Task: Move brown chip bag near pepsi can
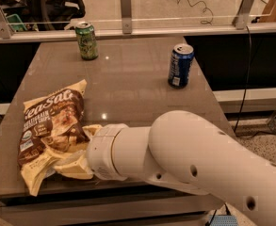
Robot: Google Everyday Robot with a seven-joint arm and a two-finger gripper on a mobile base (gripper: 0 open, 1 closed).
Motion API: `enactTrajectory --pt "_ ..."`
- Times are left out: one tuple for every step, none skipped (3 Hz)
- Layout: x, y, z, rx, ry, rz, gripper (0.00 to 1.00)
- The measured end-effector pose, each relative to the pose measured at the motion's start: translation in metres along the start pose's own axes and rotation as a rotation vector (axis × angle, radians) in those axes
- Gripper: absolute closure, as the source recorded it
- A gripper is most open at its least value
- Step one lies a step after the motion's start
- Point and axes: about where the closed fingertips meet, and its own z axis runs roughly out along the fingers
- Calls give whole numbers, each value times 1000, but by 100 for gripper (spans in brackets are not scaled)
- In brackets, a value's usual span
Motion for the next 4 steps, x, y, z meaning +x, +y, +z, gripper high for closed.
enactTrajectory --pt "-1 -15 -12 49 24 -49 87" --pt "7 -30 -30 83 67 -78 100" --pt "17 -51 -62 109 111 -83 100" --pt "35 -68 -109 142 158 -51 100"
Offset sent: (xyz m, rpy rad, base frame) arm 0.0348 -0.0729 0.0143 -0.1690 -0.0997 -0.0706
